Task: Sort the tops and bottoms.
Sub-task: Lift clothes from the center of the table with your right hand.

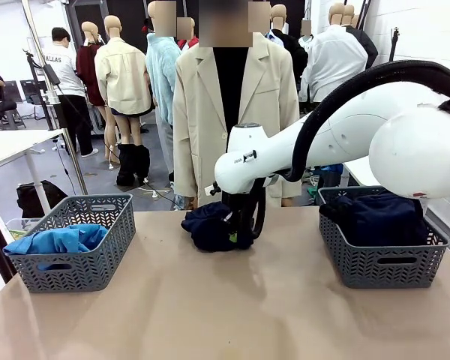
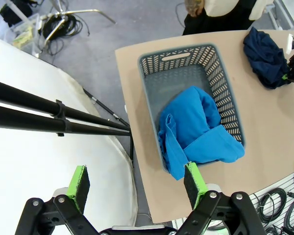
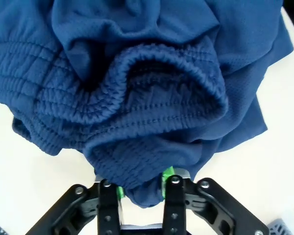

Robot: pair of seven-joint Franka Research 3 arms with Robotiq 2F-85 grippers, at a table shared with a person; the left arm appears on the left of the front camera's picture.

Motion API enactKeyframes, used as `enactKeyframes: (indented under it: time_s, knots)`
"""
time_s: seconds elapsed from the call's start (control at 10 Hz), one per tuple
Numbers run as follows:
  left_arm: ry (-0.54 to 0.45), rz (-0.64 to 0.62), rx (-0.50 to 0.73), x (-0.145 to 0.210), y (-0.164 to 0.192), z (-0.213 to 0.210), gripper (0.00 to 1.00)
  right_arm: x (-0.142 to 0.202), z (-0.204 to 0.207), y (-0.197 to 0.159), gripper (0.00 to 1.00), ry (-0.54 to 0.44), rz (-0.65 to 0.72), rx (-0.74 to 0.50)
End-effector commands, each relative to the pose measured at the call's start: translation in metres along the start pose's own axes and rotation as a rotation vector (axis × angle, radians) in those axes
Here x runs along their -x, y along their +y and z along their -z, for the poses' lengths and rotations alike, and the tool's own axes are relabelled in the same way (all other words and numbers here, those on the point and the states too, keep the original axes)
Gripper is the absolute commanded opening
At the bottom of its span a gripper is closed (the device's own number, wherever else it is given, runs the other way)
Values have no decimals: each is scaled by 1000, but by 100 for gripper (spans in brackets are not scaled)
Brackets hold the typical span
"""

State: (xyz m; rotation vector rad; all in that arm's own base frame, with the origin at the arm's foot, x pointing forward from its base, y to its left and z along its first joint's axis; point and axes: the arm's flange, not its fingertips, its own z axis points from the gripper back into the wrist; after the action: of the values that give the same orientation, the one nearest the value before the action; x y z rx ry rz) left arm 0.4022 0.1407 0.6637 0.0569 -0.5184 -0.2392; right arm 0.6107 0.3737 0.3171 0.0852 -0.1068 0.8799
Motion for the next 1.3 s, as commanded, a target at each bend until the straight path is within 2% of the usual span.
enactKeyframes:
  time_s: [0.0, 0.4, 0.5, 0.8, 0.9, 1.1, 1.2]
  knots:
    - [8, -13, 6, -2, 0, -2, 100, -3, -2, 5, 0, 17, -13, 7]
    - [8, -13, 6, -2, 0, -2, 100, -2, -21, 8, 0, -5, -44, 43]
    - [8, -13, 6, -2, 0, -2, 100, -3, -37, 3, 0, -20, -47, 52]
    - [8, -13, 6, -2, 0, -2, 100, -13, -140, -12, 0, -69, -80, 160]
    - [8, -13, 6, -2, 0, -2, 100, -17, -179, -7, 0, -72, -103, 221]
    - [8, -13, 6, -2, 0, -2, 100, -31, -261, -1, 0, -59, -150, 242]
    - [8, -13, 6, -2, 0, -2, 100, -36, -298, 1, 0, -87, -152, 272]
